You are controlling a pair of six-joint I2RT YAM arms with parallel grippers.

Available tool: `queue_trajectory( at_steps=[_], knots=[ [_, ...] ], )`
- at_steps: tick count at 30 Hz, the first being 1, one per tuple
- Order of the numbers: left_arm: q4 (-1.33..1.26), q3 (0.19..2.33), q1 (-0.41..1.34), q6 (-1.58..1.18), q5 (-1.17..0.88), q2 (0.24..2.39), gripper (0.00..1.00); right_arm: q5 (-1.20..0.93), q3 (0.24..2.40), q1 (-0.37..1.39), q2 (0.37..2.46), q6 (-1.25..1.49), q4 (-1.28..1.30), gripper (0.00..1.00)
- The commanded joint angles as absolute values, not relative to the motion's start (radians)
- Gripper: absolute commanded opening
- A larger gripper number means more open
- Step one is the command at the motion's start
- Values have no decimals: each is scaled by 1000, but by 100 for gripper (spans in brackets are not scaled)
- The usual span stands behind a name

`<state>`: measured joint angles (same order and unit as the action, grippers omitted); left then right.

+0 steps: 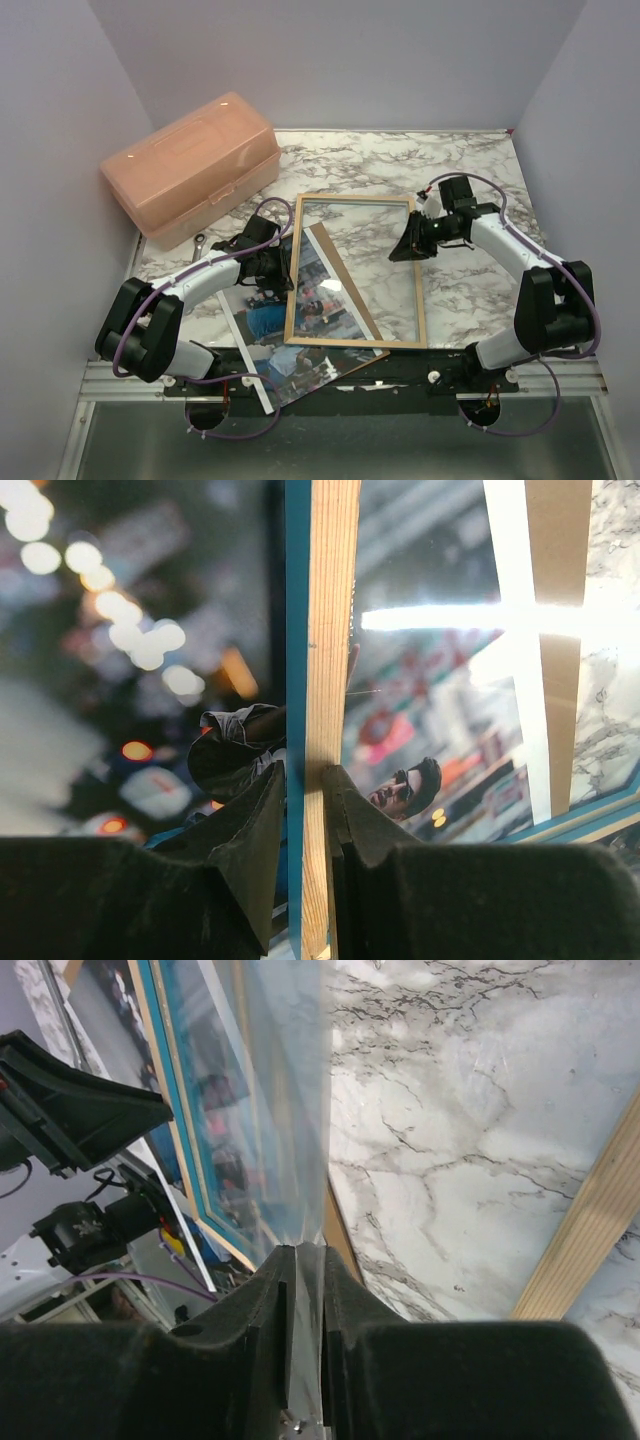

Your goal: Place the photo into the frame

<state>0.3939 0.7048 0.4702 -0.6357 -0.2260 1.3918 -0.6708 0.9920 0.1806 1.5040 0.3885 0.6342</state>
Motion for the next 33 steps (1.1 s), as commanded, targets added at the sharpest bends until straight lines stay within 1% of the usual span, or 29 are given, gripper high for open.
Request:
queue_trajectory(
  at_steps=[1,6,11,18,24,29,33],
  knots=[
    [424,672,467,-601,-146,1446,22,-617,1005,207,1512,398,622,25],
    [424,672,468,-600,-146,1448,22,-563,1021,225,1518,398,635,42],
    [424,675,468,-600,-147,1449,22,-532,1025,240,1523,400,633,62],
    [424,675,468,-598,-148,1452,22,-465,1016,264,1519,406,619,83],
    [424,675,468,-598,-147,1453,22,-388,1010,279,1516,408,625,91],
    [425,673,467,-598,-147,1451,22,-344,1000,282,1508,410,626,94],
    [425,672,467,-600,-147,1450,22,-324,993,289,1499,413,624,95]
  ],
)
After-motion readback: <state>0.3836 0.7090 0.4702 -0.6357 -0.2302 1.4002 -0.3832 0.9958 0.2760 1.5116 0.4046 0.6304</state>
